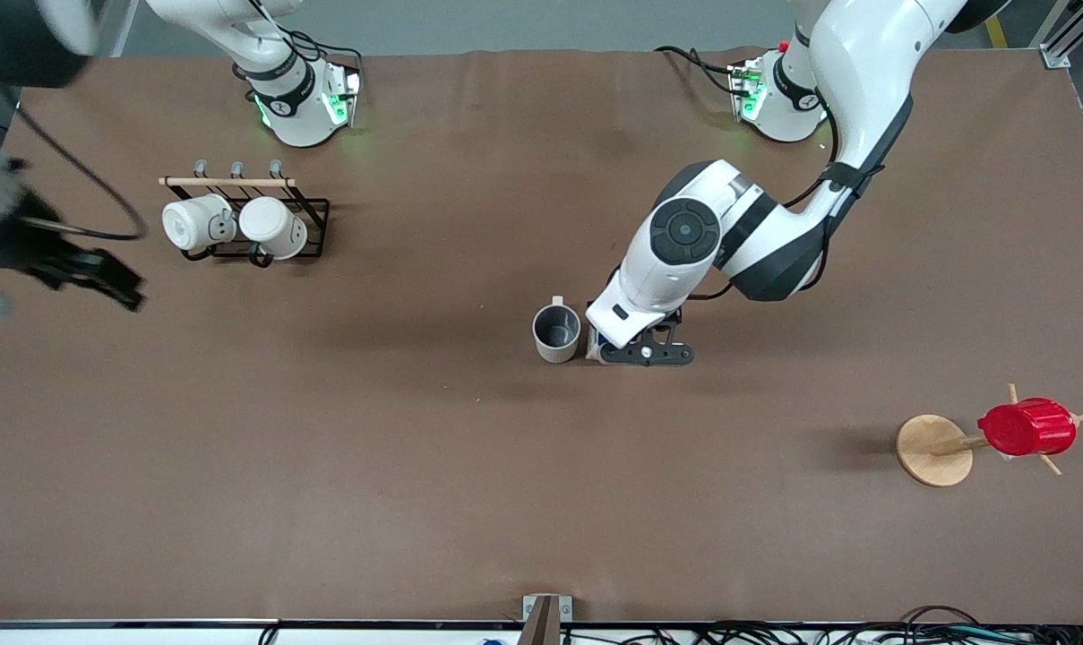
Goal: Place cup and milk on table
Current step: 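Lower the milk carton beside the mug with the left gripper while the right gripper retracts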
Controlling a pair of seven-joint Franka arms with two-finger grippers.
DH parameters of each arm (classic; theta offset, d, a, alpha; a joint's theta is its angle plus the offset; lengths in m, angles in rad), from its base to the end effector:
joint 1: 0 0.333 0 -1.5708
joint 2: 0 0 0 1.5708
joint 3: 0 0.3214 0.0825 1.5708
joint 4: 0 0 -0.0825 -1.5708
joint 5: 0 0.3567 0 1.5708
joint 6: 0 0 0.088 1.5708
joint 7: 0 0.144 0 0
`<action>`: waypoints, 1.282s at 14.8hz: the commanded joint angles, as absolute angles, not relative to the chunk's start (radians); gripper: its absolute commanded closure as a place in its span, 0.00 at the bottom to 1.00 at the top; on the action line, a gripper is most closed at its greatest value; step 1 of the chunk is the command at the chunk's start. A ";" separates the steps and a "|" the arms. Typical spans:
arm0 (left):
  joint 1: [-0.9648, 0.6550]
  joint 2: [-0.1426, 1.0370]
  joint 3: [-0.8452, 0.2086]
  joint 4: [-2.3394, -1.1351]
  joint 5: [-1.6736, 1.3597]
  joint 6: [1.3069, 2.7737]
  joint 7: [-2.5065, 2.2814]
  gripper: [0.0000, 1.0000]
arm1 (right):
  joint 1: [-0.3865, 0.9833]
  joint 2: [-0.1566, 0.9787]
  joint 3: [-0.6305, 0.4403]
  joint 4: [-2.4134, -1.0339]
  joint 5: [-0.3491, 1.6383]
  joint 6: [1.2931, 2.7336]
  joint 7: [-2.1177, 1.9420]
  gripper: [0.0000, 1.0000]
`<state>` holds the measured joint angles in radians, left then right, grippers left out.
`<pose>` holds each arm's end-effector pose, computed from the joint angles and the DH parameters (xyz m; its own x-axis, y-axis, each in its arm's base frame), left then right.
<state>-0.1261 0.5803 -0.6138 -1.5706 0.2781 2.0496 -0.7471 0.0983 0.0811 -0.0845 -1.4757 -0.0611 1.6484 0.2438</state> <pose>0.5416 -0.3878 0.3315 0.9983 -0.0426 -0.0409 -0.0400 -0.9972 0.0630 0.5645 0.0014 0.5993 0.9693 -0.2220 0.1053 -0.2276 -0.9728 0.0438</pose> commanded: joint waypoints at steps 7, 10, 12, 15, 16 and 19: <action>-0.141 0.594 -0.620 -1.545 0.334 2.028 -0.767 0.47 | 0.078 0.049 -0.150 -1.434 0.011 1.537 0.103 0.00; -0.140 0.592 -0.618 -1.545 0.336 2.031 -0.767 0.31 | 0.077 0.041 -0.153 -1.433 0.040 1.516 0.104 0.00; -0.138 0.586 -0.618 -1.545 0.336 2.033 -0.761 0.19 | 0.077 0.037 -0.150 -1.434 0.038 1.505 0.104 0.00; -0.133 0.574 -0.617 -1.545 0.336 2.034 -0.755 0.00 | 0.084 0.037 -0.149 -1.434 0.028 1.502 0.103 0.00; -0.126 0.554 -0.615 -1.545 0.334 2.030 -0.755 0.00 | 0.086 0.037 -0.149 -1.434 0.026 1.502 0.104 0.00; -0.120 0.465 -0.595 -1.548 0.324 1.996 -0.764 0.00 | 0.087 0.031 -0.150 -1.434 0.034 1.496 0.112 0.00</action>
<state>-0.1237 0.5509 -0.6097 -1.5375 0.3108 2.0437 -0.7479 0.0886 0.0548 -0.1520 -1.4256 0.0187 1.5073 0.1064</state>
